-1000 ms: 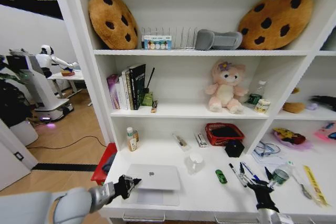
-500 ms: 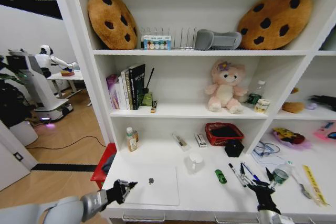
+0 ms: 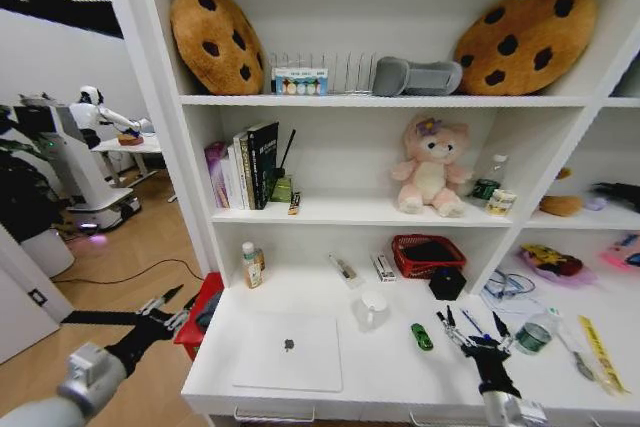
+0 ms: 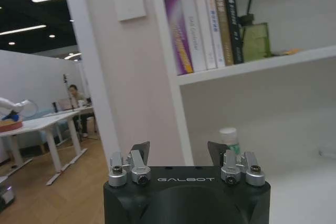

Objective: Organize the objects on the table.

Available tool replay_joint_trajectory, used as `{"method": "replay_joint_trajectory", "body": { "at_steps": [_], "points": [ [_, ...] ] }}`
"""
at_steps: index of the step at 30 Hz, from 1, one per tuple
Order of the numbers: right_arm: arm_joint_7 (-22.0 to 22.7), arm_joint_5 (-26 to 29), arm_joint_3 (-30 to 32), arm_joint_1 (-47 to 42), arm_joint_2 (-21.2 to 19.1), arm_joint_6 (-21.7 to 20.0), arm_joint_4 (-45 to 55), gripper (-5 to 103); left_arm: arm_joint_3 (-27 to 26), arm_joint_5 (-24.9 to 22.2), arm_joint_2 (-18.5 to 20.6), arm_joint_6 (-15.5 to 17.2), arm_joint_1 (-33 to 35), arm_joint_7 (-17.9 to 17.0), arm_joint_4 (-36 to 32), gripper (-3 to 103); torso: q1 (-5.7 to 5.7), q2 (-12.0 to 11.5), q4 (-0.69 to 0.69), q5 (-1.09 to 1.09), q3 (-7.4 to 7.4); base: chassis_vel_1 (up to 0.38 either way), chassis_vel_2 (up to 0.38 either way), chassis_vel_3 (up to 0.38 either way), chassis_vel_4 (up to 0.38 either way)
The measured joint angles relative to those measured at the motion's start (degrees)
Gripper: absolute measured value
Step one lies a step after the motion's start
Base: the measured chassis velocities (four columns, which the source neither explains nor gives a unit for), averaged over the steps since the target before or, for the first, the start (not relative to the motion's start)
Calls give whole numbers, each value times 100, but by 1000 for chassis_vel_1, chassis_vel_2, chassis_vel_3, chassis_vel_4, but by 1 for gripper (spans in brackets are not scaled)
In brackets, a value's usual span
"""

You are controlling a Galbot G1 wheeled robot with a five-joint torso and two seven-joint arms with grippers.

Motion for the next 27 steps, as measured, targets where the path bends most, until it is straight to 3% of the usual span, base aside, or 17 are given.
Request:
{"method": "replay_joint_trajectory", "body": {
  "at_steps": [2, 5, 7, 9, 18, 27],
  "points": [
    [-1, 2, -13, -49, -63, -14, 22, 100, 11, -54, -702, -35, -207, -29, -8, 72, 0, 0, 1, 1, 0, 0, 0, 0, 0],
    [-4, 5, -15, -70, -87, -14, 24, 100, 1, -57, -965, -61, -261, -29, -4, 78, 0, 0, 1, 0, 0, 0, 0, 0, 0],
    [-26, 7, -27, -123, -142, -9, 15, 100, -62, -87, -1527, -130, -290, -24, 38, 93, 0, 0, 2, 0, 0, 0, 0, 0, 0],
    [-33, 3, -44, -137, -156, 1, -2, 100, -91, -83, -1652, -172, -275, -6, 69, 97, 0, 0, 1, 1, 0, 0, 0, 0, 0],
    [-114, -107, -334, -188, -192, 64, -22, 100, -164, -12, -2358, -423, -261, 65, 326, 100, 0, 0, 1, 0, 0, 0, 0, 0, 0],
    [-122, -164, -405, -244, -183, 127, -14, 100, 4, 92, -2727, -571, -219, 145, 317, 100, 0, 0, 1, 0, 0, 0, 0, 0, 0]
  ]
}}
